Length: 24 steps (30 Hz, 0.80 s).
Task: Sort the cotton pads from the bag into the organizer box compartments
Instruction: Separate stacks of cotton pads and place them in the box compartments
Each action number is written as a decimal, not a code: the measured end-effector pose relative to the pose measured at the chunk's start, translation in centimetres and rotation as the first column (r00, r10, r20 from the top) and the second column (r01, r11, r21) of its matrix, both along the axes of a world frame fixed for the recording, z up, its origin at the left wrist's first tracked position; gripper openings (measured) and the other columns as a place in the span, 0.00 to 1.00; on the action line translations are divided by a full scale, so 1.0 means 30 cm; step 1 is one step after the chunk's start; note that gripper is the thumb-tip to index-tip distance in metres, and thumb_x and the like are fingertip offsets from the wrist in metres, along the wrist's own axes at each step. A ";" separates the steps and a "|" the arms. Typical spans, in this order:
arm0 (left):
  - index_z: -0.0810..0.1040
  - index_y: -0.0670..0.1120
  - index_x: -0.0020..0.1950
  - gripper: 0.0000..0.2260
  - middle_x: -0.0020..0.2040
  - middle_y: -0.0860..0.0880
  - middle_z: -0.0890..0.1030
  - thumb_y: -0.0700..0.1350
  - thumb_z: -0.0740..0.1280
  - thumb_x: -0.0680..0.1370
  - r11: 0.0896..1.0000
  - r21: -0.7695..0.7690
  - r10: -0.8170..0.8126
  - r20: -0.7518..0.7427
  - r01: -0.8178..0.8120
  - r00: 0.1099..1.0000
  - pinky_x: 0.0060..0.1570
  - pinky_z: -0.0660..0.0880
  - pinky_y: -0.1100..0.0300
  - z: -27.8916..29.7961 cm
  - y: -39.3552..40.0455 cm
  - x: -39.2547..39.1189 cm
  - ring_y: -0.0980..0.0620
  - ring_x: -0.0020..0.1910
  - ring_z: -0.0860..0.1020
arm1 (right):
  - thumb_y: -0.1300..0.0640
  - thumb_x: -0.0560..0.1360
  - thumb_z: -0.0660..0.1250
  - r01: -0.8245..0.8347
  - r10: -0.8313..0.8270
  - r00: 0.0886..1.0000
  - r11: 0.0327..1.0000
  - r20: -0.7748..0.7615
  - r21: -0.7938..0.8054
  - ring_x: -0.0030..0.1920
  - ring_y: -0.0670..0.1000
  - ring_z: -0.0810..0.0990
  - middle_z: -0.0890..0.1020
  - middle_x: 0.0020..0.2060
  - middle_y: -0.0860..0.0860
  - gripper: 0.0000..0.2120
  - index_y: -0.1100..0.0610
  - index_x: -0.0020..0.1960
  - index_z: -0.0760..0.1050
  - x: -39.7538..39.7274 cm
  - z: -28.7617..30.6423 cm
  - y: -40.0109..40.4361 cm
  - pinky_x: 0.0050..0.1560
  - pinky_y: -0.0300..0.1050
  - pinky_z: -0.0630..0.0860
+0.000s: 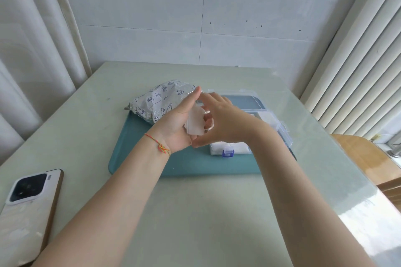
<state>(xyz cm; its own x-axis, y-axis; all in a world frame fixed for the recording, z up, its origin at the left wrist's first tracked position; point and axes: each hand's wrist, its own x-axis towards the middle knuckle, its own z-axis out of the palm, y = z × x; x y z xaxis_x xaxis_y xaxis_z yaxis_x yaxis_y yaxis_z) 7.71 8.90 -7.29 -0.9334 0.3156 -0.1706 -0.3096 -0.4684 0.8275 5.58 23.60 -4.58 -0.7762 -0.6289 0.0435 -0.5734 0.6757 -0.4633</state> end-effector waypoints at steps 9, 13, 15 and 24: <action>0.75 0.50 0.66 0.24 0.54 0.50 0.70 0.60 0.70 0.75 0.997 0.076 -0.034 0.048 0.030 0.998 0.50 0.74 0.58 -0.016 -0.016 -0.013 0.53 0.46 0.74 | 0.42 0.64 0.77 0.016 -0.016 1.000 0.996 -0.002 -0.088 0.61 0.46 0.73 0.70 0.59 0.43 0.36 0.40 0.67 0.64 -0.014 0.000 0.001 0.63 0.54 0.72; 0.76 0.53 0.61 0.22 0.52 0.50 0.73 0.64 0.68 0.73 0.997 0.080 -0.017 0.090 0.010 0.996 0.48 0.75 0.56 -0.013 -0.010 -0.012 0.52 0.44 0.76 | 0.45 0.65 0.77 -0.011 0.011 1.000 0.997 -0.002 -0.083 0.53 0.46 0.75 0.68 0.57 0.41 0.32 0.37 0.65 0.66 -0.002 -0.007 -0.011 0.61 0.54 0.73; 0.75 0.51 0.61 0.23 0.53 0.50 0.73 0.64 0.68 0.73 0.990 0.139 -0.022 0.110 0.007 0.994 0.49 0.78 0.54 -0.009 -0.010 -0.010 0.51 0.47 0.76 | 0.44 0.65 0.77 0.029 -0.031 0.999 0.996 -0.022 -0.080 0.53 0.47 0.75 0.70 0.56 0.42 0.30 0.41 0.63 0.69 -0.005 -0.006 -0.012 0.62 0.53 0.73; 0.77 0.46 0.63 0.17 0.56 0.47 0.78 0.55 0.62 0.81 0.990 0.139 -0.033 0.028 0.029 0.999 0.51 0.78 0.59 -0.004 -0.008 -0.006 0.51 0.52 0.80 | 0.37 0.63 0.76 0.089 -0.089 0.993 0.996 -0.081 -0.006 0.57 0.46 0.73 0.70 0.57 0.44 0.32 0.45 0.63 0.71 0.002 0.003 -0.013 0.64 0.50 0.68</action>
